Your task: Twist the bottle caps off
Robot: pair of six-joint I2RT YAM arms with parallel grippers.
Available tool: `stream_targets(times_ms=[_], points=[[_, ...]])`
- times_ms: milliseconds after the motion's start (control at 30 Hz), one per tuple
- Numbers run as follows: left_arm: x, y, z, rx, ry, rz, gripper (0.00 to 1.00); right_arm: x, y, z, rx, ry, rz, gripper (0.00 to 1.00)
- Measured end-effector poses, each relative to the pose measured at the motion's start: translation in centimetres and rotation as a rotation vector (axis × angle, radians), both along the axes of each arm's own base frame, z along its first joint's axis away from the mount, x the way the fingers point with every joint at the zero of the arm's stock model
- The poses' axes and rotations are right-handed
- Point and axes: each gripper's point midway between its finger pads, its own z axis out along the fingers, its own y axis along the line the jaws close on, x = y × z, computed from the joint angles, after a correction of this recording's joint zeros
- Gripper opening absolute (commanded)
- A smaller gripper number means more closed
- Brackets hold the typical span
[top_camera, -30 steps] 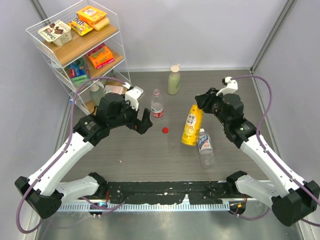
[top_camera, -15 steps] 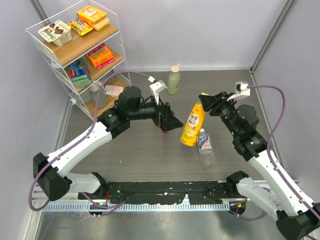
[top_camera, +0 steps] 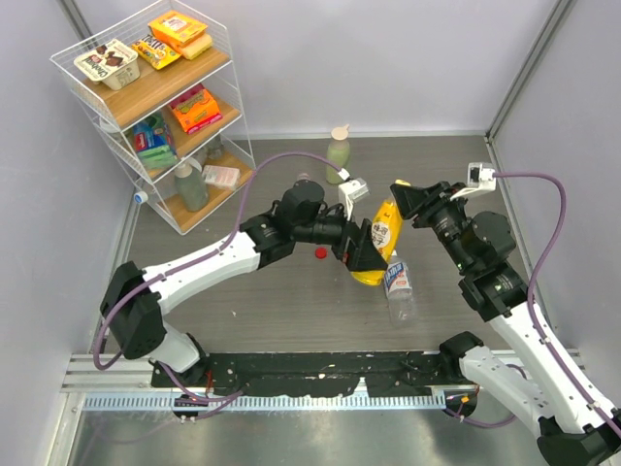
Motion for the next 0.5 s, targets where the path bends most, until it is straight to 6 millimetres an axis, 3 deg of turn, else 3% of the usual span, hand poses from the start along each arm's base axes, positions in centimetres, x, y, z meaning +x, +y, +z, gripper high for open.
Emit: stream_targets(times_ms=[200,367,433,500], points=[[-0.6,-1.2,-0.2,-0.021,0.009,-0.029,0.82,-0.1,-0.1,0.2,0.005,-0.005,-0.001,0.02],[-0.5,-1.7,0.9,-0.068,-0.003,-0.03,0.57,-0.2,-0.3,0.4,0.012,-0.011,-0.01,0.02],[-0.5,-1.8,1.0,-0.087,-0.004,-0.028,0.63,-0.3,-0.4,0.6,0.016,-0.017,-0.011,0.02],[-0.4,-1.9,1.0,-0.099,-0.002,-0.025,0.79,-0.4,-0.4,0.8,0.017,-0.021,-0.012,0.02]])
